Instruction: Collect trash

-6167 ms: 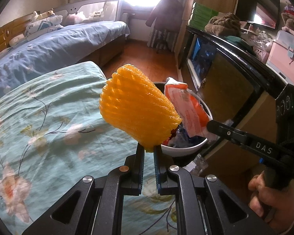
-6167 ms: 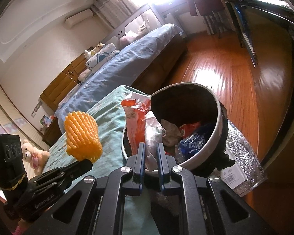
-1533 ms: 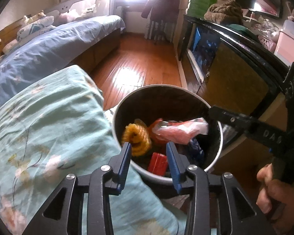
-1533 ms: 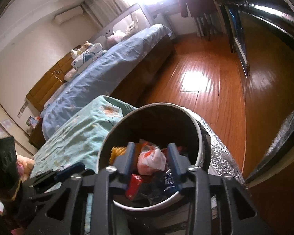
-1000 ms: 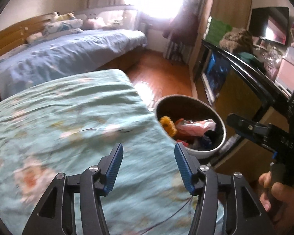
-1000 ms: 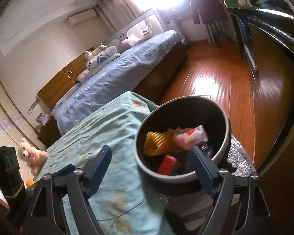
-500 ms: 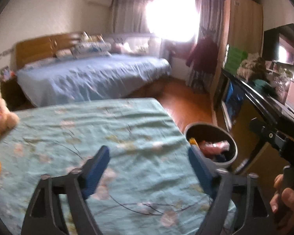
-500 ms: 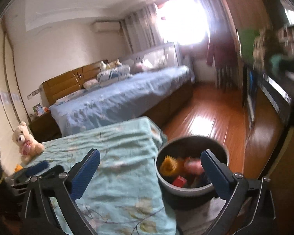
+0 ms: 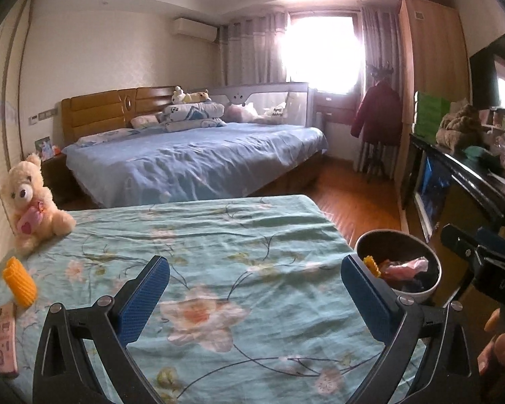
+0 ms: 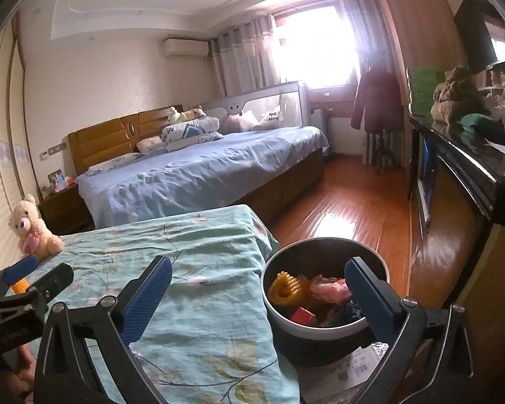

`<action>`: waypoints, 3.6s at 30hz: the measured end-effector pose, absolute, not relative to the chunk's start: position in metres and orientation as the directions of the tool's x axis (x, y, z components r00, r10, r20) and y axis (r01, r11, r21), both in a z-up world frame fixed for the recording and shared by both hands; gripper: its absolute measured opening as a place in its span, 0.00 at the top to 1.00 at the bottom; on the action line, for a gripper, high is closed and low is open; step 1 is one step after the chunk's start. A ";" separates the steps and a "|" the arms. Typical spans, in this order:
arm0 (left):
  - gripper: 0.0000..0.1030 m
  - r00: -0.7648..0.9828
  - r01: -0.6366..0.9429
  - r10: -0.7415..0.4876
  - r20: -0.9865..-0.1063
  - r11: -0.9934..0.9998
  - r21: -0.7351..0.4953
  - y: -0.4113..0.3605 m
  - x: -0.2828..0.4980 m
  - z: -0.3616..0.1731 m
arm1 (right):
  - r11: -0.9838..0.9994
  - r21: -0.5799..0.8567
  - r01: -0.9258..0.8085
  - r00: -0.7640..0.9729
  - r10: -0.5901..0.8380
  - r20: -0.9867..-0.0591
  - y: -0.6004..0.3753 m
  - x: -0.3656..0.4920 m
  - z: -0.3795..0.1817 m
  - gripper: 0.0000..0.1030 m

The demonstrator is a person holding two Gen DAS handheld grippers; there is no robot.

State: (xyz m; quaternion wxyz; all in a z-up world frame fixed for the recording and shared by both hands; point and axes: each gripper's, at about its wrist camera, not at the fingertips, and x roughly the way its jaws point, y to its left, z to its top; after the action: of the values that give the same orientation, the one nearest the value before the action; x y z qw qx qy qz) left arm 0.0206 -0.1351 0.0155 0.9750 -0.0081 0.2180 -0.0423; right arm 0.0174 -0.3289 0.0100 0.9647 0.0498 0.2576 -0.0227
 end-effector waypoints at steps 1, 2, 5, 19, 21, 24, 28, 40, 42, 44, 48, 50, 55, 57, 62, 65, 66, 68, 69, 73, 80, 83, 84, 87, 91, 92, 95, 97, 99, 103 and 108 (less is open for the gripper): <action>0.01 0.905 0.079 -0.088 -0.417 0.996 -0.040 -0.134 0.020 0.016 | 0.994 0.083 0.071 0.867 -0.020 -0.497 -0.329 0.017 0.010 0.00; 0.01 0.908 0.076 -0.086 -0.410 0.996 -0.042 -0.133 0.020 0.017 | 0.994 0.082 0.072 0.869 -0.022 -0.495 -0.330 0.017 0.010 0.00; 0.01 0.918 0.070 -0.082 -0.387 0.997 -0.046 -0.130 0.020 0.017 | 0.994 0.080 0.073 0.871 -0.024 -0.490 -0.330 0.016 0.011 0.00; 0.01 0.921 0.077 -0.084 -0.382 0.996 -0.032 -0.131 0.024 0.013 | 0.993 0.093 0.066 0.869 -0.011 -0.494 -0.330 0.016 0.008 0.00; 0.01 0.922 0.077 -0.083 -0.377 0.997 -0.032 -0.130 0.023 0.013 | 0.993 0.092 0.067 0.869 -0.012 -0.495 -0.330 0.016 0.008 0.00; 0.01 0.923 0.075 -0.082 -0.376 0.997 -0.034 -0.129 0.025 0.012 | 0.993 0.094 0.065 0.869 -0.010 -0.495 -0.330 0.016 0.008 0.00; 0.01 0.924 0.076 -0.083 -0.373 0.997 -0.033 -0.130 0.025 0.011 | 0.993 0.096 0.062 0.869 -0.007 -0.495 -0.329 0.016 0.007 0.00; 0.01 0.929 0.078 -0.086 -0.359 0.996 -0.037 -0.130 0.024 0.009 | 0.994 0.098 0.055 0.868 0.001 -0.497 -0.324 0.017 0.007 0.00; 0.01 0.929 0.079 -0.087 -0.359 0.996 -0.037 -0.130 0.025 0.009 | 0.993 0.100 0.054 0.868 0.003 -0.497 -0.324 0.017 0.008 0.00; 0.01 0.928 0.081 -0.089 -0.362 0.996 -0.039 -0.130 0.024 0.009 | 0.994 0.099 0.055 0.868 0.002 -0.496 -0.324 0.017 0.008 0.00; 0.01 0.927 0.084 -0.093 -0.363 0.996 -0.039 -0.130 0.024 0.009 | 0.993 0.099 0.056 0.869 0.001 -0.496 -0.325 0.017 0.008 0.00; 0.01 0.927 0.087 -0.095 -0.363 0.995 -0.038 -0.130 0.024 0.010 | 0.993 0.101 0.056 0.868 0.002 -0.496 -0.325 0.017 0.008 0.00; 0.01 0.926 0.091 -0.098 -0.364 0.995 -0.037 -0.129 0.023 0.009 | 0.993 0.100 0.055 0.869 0.002 -0.496 -0.325 0.017 0.008 0.00; 0.01 0.926 0.092 -0.098 -0.365 0.995 -0.036 -0.129 0.023 0.009 | 0.993 0.100 0.056 0.869 0.001 -0.495 -0.325 0.017 0.008 0.00; 0.01 0.924 0.094 -0.100 -0.369 0.995 -0.036 -0.129 0.023 0.009 | 0.993 0.104 0.054 0.868 0.005 -0.497 -0.324 0.017 0.009 0.00; 0.01 0.924 0.095 -0.101 -0.369 0.995 -0.034 -0.129 0.024 0.009 | 0.993 0.104 0.054 0.868 0.005 -0.497 -0.324 0.017 0.009 0.00; 0.01 0.923 0.096 -0.102 -0.370 0.995 -0.035 -0.129 0.024 0.009 | 0.993 0.105 0.053 0.868 0.006 -0.496 -0.323 0.017 0.009 0.00; 0.01 0.923 0.097 -0.103 -0.370 0.995 -0.035 -0.129 0.024 0.009 | 0.993 0.103 0.052 0.869 0.006 -0.494 -0.322 0.017 0.009 0.00; 0.01 0.923 0.097 -0.102 -0.370 0.995 -0.033 -0.130 0.024 0.009 | 0.993 0.102 0.051 0.869 0.006 -0.494 -0.322 0.017 0.009 0.00; 0.01 0.923 0.098 -0.103 -0.371 0.995 -0.033 -0.130 0.024 0.008 | 0.993 0.104 0.052 0.869 0.007 -0.495 -0.322 0.017 0.009 0.00; 0.01 0.922 0.099 -0.104 -0.374 0.995 -0.033 -0.131 0.024 0.008 | 0.993 0.108 0.050 0.867 0.011 -0.498 -0.319 0.017 0.008 0.00; 0.01 0.920 0.101 -0.107 -0.376 0.994 -0.035 -0.131 0.024 0.008 | 0.993 0.110 0.050 0.867 0.011 -0.498 -0.319 0.017 0.008 0.00; 0.01 0.920 0.101 -0.107 -0.376 0.994 -0.035 -0.130 0.024 0.009 | 0.993 0.109 0.050 0.867 0.011 -0.498 -0.319 0.017 0.008 0.00; 0.01 0.920 0.101 -0.106 -0.377 0.994 -0.035 -0.131 0.024 0.009 | 0.993 0.109 0.050 0.867 0.011 -0.497 -0.319 0.017 0.008 0.00; 0.01 0.921 0.102 -0.108 -0.375 0.994 -0.035 -0.131 0.025 0.009 | 0.993 0.109 0.049 0.867 0.012 -0.498 -0.319 0.017 0.008 0.00; 0.01 0.921 0.103 -0.109 -0.375 0.994 -0.035 -0.131 0.025 0.008 | 0.993 0.109 0.049 0.867 0.012 -0.498 -0.320 0.017 0.008 0.00; 0.01 0.920 0.103 -0.109 -0.377 0.994 -0.035 -0.131 0.025 0.008 | 0.993 0.109 0.049 0.867 0.012 -0.499 -0.318 0.017 0.008 0.00; 0.01 0.919 0.104 -0.110 -0.378 0.994 -0.036 -0.130 0.025 0.008 | 0.993 0.110 0.049 0.866 0.013 -0.499 -0.317 0.017 0.008 0.00; 0.01 0.919 0.104 -0.110 -0.379 0.994 -0.037 -0.130 0.026 0.007 | 0.993 0.111 0.049 0.866 0.013 -0.499 -0.316 0.016 0.008 0.00; 0.01 0.918 0.105 -0.111 -0.381 0.994 -0.037 -0.129 0.026 0.007 | 0.993 0.112 0.048 0.866 0.015 -0.500 -0.316 0.016 0.008 0.00; 0.01 0.917 0.105 -0.111 -0.383 0.994 -0.037 -0.129 0.026 0.007 | 0.992 0.113 0.049 0.866 0.015 -0.500 -0.314 0.016 0.008 0.00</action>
State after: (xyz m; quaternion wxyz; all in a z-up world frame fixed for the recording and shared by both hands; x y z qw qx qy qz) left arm 0.0263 -0.1291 0.0069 0.9790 -0.0078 0.1959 -0.0552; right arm 0.0155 -0.3145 0.0078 0.9640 0.0612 0.2588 -0.0088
